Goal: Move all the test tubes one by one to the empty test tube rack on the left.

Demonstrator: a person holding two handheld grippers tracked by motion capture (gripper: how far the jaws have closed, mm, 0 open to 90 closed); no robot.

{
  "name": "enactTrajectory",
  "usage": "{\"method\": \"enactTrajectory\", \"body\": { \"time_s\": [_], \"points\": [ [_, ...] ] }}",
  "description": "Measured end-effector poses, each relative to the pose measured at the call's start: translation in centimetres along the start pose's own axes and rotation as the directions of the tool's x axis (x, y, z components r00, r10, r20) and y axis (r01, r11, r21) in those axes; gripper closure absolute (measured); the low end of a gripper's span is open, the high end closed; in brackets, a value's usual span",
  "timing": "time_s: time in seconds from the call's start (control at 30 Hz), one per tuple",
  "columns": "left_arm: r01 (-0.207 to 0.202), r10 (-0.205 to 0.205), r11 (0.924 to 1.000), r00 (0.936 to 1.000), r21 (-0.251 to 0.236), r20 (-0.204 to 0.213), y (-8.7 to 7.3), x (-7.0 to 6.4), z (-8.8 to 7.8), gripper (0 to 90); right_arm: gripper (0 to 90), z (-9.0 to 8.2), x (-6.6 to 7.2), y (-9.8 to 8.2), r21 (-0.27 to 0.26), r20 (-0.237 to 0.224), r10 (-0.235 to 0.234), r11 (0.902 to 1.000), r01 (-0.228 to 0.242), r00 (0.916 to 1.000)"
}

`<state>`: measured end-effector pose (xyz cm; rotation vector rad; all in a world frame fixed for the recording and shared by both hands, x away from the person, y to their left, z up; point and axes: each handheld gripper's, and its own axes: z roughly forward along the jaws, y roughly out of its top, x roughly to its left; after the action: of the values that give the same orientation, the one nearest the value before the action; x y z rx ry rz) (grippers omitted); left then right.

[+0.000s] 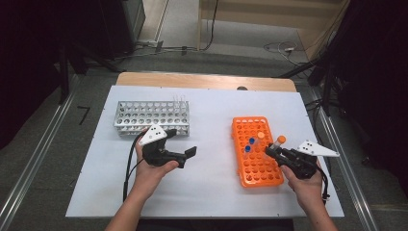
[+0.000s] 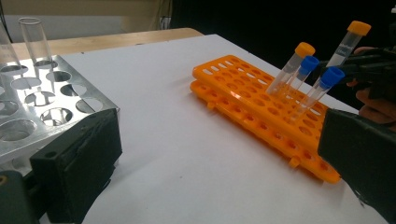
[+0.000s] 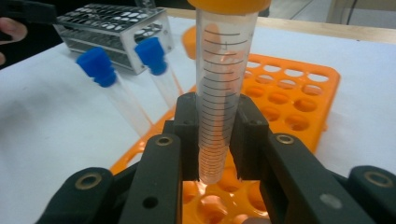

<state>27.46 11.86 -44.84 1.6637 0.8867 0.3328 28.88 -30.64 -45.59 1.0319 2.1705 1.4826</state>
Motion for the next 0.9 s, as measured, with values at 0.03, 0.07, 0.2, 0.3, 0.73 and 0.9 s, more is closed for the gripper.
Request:
{"method": "enactTrajectory", "body": {
  "time_s": [0.03,0.07,0.2,0.3,0.73,0.9],
  "points": [
    [0.0,0.0,1.0,1.0,0.001,0.002,0.0,-0.1,0.0,0.0,72.2,0.1,0.2,0.0,0.005,-0.008,-0.004,1.0,0.004,1.0],
    [-0.004,0.004,1.0,1.0,0.003,0.006,0.0,-0.1,0.0,0.0,72.2,0.1,0.4,0.1,0.006,-0.017,-0.009,0.9999,0.01,0.9998],
    [-0.002,0.002,1.0,0.9999,0.004,0.014,0.1,-0.3,0.0,0.0,72.2,0.4,1.1,0.1,0.021,-0.043,-0.02,0.9995,0.021,0.9989],
    [-0.003,0.003,1.0,0.9998,0.002,0.022,0.2,-0.3,-0.1,0.0,72.2,0.4,1.5,0.2,0.025,-0.067,-0.031,0.9992,0.033,0.9973],
    [-0.025,0.024,0.9997,0.9967,0.007,0.078,0.6,-1.5,0.4,1.4,72.3,1.5,4.0,0.3,0.052,-0.173,-0.086,0.994,0.097,0.9812],
    [-0.037,0.036,0.9992,0.9929,0.012,0.114,0.7,-2.1,0.6,4.5,72.3,2.2,5.2,0.4,0.06,-0.202,-0.093,0.9925,0.107,0.975]
  ]
}}
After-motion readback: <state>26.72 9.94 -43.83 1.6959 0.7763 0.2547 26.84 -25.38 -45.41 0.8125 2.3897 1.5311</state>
